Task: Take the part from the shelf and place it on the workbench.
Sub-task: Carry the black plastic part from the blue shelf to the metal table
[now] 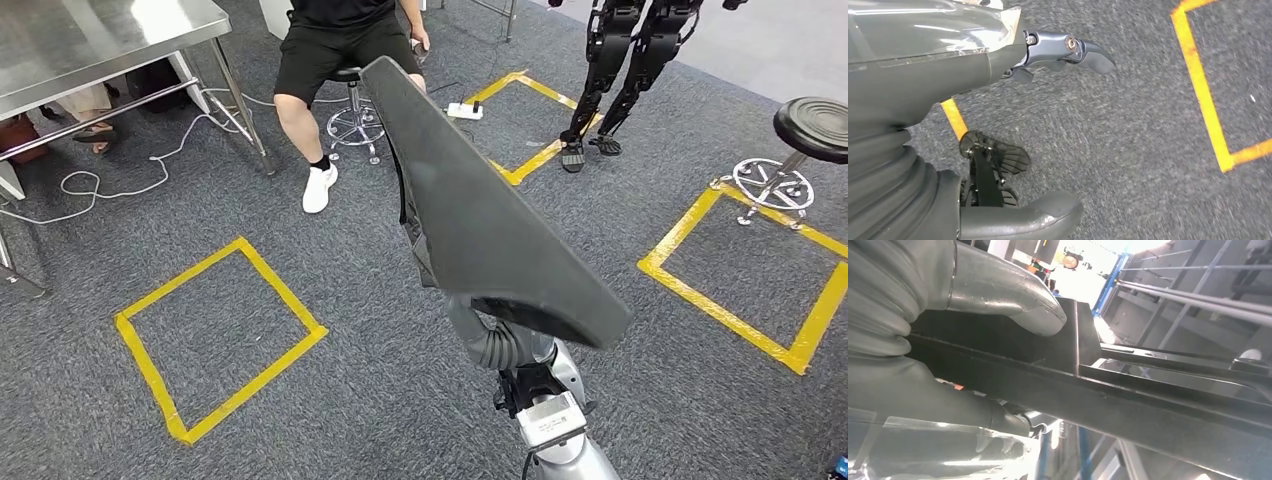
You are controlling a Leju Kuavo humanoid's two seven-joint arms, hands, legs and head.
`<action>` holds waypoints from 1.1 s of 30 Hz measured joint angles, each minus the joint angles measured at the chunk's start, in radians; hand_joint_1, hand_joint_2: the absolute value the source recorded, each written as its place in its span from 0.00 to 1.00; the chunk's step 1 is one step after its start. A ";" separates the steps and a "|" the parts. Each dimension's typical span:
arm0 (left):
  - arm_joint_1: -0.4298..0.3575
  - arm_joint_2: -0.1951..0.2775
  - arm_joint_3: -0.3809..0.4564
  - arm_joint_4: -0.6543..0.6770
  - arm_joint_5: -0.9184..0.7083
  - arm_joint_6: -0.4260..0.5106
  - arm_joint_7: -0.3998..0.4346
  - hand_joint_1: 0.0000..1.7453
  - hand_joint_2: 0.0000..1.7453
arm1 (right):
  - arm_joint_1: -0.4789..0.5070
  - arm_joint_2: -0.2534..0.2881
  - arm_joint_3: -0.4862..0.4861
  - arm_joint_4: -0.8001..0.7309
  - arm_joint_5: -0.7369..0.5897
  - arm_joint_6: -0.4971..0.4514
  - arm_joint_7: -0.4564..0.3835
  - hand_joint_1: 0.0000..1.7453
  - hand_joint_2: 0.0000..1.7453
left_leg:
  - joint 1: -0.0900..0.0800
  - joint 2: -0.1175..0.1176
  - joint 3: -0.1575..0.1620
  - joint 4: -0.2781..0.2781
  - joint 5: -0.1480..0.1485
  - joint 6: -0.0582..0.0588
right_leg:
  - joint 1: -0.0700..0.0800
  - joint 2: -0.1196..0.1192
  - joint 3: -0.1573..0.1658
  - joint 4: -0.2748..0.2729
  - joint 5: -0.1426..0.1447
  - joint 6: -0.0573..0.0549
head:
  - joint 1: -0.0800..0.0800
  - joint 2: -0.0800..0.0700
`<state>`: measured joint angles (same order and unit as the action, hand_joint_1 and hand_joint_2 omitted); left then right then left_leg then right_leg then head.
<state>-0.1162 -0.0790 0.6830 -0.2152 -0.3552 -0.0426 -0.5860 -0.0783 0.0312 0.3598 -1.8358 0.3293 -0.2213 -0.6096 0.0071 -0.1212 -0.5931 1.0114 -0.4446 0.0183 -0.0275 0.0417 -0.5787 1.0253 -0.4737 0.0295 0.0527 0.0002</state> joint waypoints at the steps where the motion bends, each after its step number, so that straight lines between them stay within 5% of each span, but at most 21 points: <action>1: 0.003 0.000 0.000 0.000 0.000 0.001 0.000 0.00 1.00 | -0.001 0.001 0.000 0.000 0.000 0.000 0.001 1.00 1.00 | 0.003 -0.004 -0.002 -0.001 0.000 -0.004 | -0.002 -0.008 0.002 0.000 0.001 -0.008 | 0.000 0.000; 4: 0.005 0.000 0.001 0.001 -0.001 0.003 0.000 0.00 1.00 | -0.001 0.006 -0.001 -0.003 0.002 0.001 0.001 1.00 1.00 | 0.005 0.052 -0.031 0.060 -0.036 -0.017 | -0.005 -0.032 0.008 -0.004 0.001 -0.027 | -0.004 0.000; 6: 0.002 0.000 0.001 0.001 -0.001 0.005 0.001 0.00 1.00 | -0.001 0.007 -0.002 -0.004 0.003 0.001 0.001 1.00 1.00 | 0.006 0.102 -0.097 0.183 -0.095 -0.025 | 0.001 -0.053 0.010 -0.004 -0.003 -0.037 | -0.007 0.000; 8: 0.002 0.000 0.001 0.001 -0.002 0.006 0.001 0.00 1.00 | -0.001 0.007 -0.002 -0.004 0.004 0.001 0.001 1.00 1.00 | 0.007 0.117 -0.153 0.274 -0.118 -0.028 | 0.005 -0.075 0.011 -0.004 -0.008 -0.042 | -0.007 0.000; 10: 0.003 0.000 0.001 0.001 -0.002 0.007 0.001 0.00 1.00 | -0.001 0.007 -0.002 -0.004 0.004 0.001 0.001 1.00 1.00 | 0.006 0.124 -0.136 0.225 -0.071 -0.022 | 0.008 -0.095 0.017 -0.004 -0.013 -0.043 | -0.007 0.000; 12: 0.002 0.001 0.001 0.000 -0.002 0.007 0.001 0.00 1.00 | -0.001 0.008 -0.002 -0.005 0.004 0.001 0.001 1.00 1.00 | -0.001 0.158 -0.067 0.092 -0.006 -0.007 | 0.012 -0.113 0.026 -0.005 -0.020 -0.039 | -0.007 0.000; 14: -0.001 0.002 0.001 0.000 -0.002 0.007 0.001 0.00 1.00 | -0.001 0.009 -0.002 -0.006 0.004 0.001 0.001 1.00 1.00 | -0.012 0.185 -0.030 0.018 0.014 0.008 | 0.015 -0.129 0.033 -0.006 -0.027 -0.032 | -0.007 0.000; 17: -0.001 0.005 0.001 0.000 -0.003 0.007 0.001 0.00 1.00 | -0.001 0.009 -0.002 -0.008 0.004 0.001 0.001 1.00 1.00 | -0.017 0.160 -0.019 -0.001 0.015 0.023 | 0.017 -0.147 0.044 -0.013 -0.034 -0.017 | -0.006 0.000; 19: -0.001 0.003 0.001 0.000 -0.003 0.007 0.000 0.00 1.00 | -0.001 0.009 -0.003 -0.010 0.004 0.001 0.001 1.00 1.00 | -0.010 0.137 0.003 -0.027 0.025 0.033 | 0.018 -0.110 0.036 0.026 -0.057 -0.015 | -0.004 0.000; 21: -0.003 0.001 0.001 0.000 -0.003 0.007 0.000 0.00 1.00 | 0.002 0.007 -0.003 -0.011 0.003 0.001 0.001 1.00 1.00 | -0.005 0.113 0.014 -0.038 0.031 0.039 | 0.016 -0.061 -0.021 0.143 -0.105 -0.022 | -0.001 0.000; 23: -0.003 0.000 0.001 0.000 -0.003 0.008 0.000 0.00 1.00 | 0.007 0.004 -0.003 -0.011 0.003 0.001 0.001 1.00 1.00 | -0.006 0.086 0.014 -0.037 0.030 0.039 | 0.015 -0.048 -0.088 0.247 -0.133 -0.021 | 0.002 0.000; 24: -0.002 -0.001 0.001 0.000 -0.003 0.008 0.001 0.00 1.00 | 0.009 0.003 -0.003 -0.011 0.003 0.001 0.001 1.00 1.00 | -0.005 0.071 0.014 -0.036 0.028 0.038 | 0.015 -0.047 -0.099 0.250 -0.123 -0.014 | 0.002 0.000; 26: 0.000 -0.003 0.001 0.000 -0.003 0.007 0.001 0.00 1.00 | 0.010 0.002 -0.003 -0.011 0.002 0.000 0.001 1.00 1.00 | -0.003 0.041 0.016 -0.031 0.024 0.032 | 0.011 -0.036 -0.063 0.141 -0.058 0.006 | 0.002 0.000; 28: 0.000 -0.004 0.001 0.000 -0.003 0.008 0.001 0.00 1.00 | 0.010 0.001 -0.003 -0.011 0.002 0.000 0.001 1.00 1.00 | -0.004 0.017 0.014 -0.019 0.015 0.020 | 0.005 -0.006 -0.014 0.019 -0.002 0.011 | 0.002 0.000; 30: 0.001 -0.004 0.001 0.000 -0.003 0.008 0.002 0.00 1.00 | 0.010 0.001 -0.004 -0.012 0.001 0.000 0.001 1.00 1.00 | -0.004 0.001 0.006 -0.012 0.010 0.009 | 0.006 0.009 0.000 -0.012 0.012 -0.004 | 0.001 0.000; 33: 0.007 -0.003 0.001 0.000 -0.003 0.008 0.002 0.00 1.00 | 0.008 0.004 -0.004 -0.013 0.001 -0.001 0.001 1.00 1.00 | -0.001 0.006 -0.004 0.001 0.001 -0.003 | 0.004 -0.013 0.006 -0.016 0.014 -0.025 | -0.001 0.000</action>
<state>-0.1091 -0.0817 0.6841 -0.2149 -0.3579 -0.0346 -0.5840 -0.0705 0.0351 0.3553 -1.8490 0.3304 -0.2219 -0.6084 0.0060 -0.1155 -0.5976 1.0123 -0.4438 0.0154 -0.0237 0.0283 -0.5723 1.0095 -0.4596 0.0042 0.0512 0.0003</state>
